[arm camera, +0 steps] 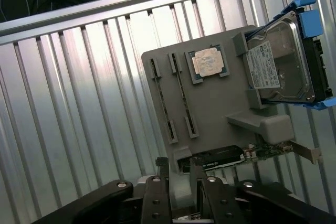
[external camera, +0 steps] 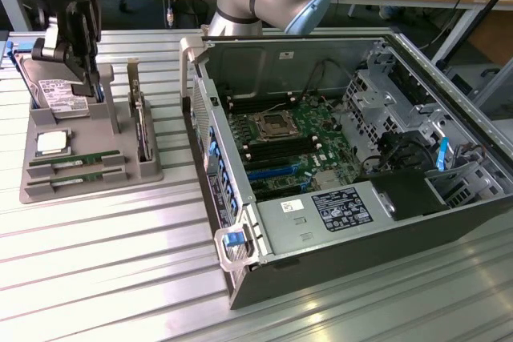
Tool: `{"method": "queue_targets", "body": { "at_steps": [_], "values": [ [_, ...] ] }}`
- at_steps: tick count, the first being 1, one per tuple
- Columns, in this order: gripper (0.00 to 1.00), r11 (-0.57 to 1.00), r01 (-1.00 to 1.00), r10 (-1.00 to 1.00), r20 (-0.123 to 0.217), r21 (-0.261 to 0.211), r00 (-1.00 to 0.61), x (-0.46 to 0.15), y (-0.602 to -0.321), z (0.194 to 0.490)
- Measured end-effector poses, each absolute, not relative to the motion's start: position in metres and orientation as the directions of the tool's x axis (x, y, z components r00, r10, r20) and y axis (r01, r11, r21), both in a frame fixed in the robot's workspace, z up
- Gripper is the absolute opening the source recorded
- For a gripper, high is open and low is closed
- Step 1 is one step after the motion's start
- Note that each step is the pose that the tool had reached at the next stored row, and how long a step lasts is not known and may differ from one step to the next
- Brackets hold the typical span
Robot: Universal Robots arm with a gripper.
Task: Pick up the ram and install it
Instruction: 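Pick up the ram and move it above insertion slot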
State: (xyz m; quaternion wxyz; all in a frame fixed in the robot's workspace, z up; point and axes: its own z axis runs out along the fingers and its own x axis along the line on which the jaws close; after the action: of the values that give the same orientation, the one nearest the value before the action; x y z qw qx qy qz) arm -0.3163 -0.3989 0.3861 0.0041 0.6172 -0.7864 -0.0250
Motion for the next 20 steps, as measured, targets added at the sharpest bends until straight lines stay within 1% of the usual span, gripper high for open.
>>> {"method": "queue_targets", "body": {
  "at_steps": [1,2,20],
  "values": [
    [0.30,0.237,-0.971,-0.971,-0.024,0.044,-0.238,-0.3163,-0.3989,0.3861],
    [0.36,0.237,-0.971,-0.971,-0.024,0.044,-0.238,-0.3163,-0.3989,0.3861],
    [0.36,0.237,-0.971,-0.971,-0.024,0.044,-0.238,-0.3163,-0.3991,0.3767]
  ]
}}
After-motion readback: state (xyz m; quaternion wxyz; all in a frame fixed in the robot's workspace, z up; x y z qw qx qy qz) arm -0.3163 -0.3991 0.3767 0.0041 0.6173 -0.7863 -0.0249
